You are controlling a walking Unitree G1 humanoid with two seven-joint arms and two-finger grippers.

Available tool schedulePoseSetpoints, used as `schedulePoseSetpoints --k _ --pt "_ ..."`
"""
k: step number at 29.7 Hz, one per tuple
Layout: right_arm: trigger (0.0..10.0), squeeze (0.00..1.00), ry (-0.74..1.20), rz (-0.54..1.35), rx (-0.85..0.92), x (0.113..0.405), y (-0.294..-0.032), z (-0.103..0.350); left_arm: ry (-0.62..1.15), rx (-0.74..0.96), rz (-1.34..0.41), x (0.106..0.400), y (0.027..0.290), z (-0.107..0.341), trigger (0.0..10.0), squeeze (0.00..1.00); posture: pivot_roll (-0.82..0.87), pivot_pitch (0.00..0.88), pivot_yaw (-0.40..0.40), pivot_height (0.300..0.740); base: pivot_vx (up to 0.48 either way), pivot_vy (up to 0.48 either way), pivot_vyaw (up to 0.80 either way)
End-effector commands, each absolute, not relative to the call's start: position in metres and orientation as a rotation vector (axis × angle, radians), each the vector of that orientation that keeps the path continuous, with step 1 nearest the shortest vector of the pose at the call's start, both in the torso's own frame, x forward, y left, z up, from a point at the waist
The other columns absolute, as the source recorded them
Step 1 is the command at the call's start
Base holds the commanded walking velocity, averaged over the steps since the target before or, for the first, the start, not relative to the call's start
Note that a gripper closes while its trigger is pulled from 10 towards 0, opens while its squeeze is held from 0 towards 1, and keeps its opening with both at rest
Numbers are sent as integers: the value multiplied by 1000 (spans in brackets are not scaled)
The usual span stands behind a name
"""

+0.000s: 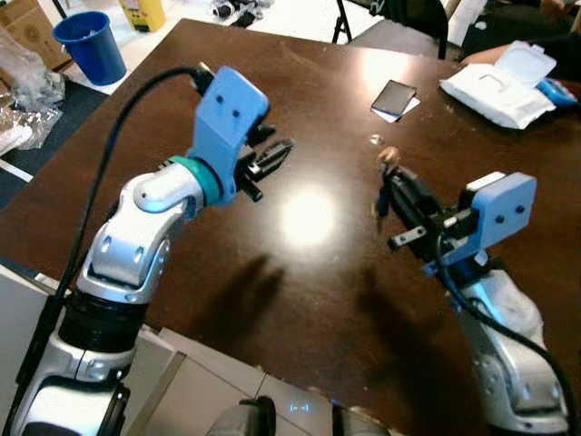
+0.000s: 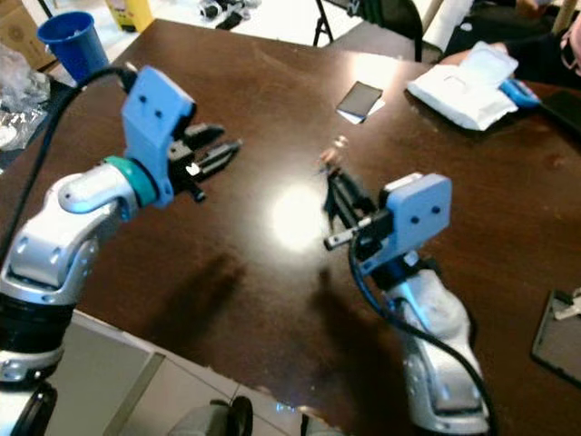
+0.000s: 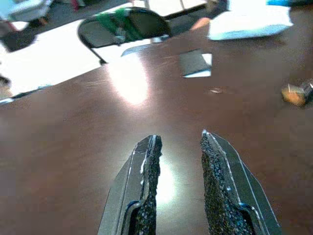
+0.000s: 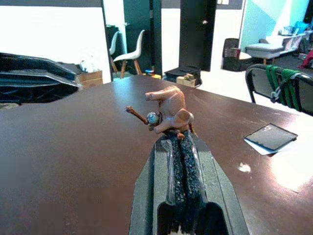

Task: Hang keys on a hook

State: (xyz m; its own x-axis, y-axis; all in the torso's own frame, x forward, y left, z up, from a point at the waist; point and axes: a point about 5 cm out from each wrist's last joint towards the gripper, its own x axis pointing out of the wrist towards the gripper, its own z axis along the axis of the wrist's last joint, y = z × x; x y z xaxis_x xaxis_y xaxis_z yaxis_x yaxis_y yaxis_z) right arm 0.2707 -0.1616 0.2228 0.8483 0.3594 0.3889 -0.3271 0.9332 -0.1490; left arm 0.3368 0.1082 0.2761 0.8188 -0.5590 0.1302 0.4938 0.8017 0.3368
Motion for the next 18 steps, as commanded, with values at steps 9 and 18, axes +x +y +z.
schedulePoseSetpoints --k 9,18 --pt "10000 0 -414 344 -54 273 -155 214 -300 355 -402 320 133 278 10000 0 3 120 174 740 0 0 0" --pt "10000 0 -382 350 -76 273 -153 202 -261 310 -398 310 132 260 10000 0 3 115 182 740 0 0 0"
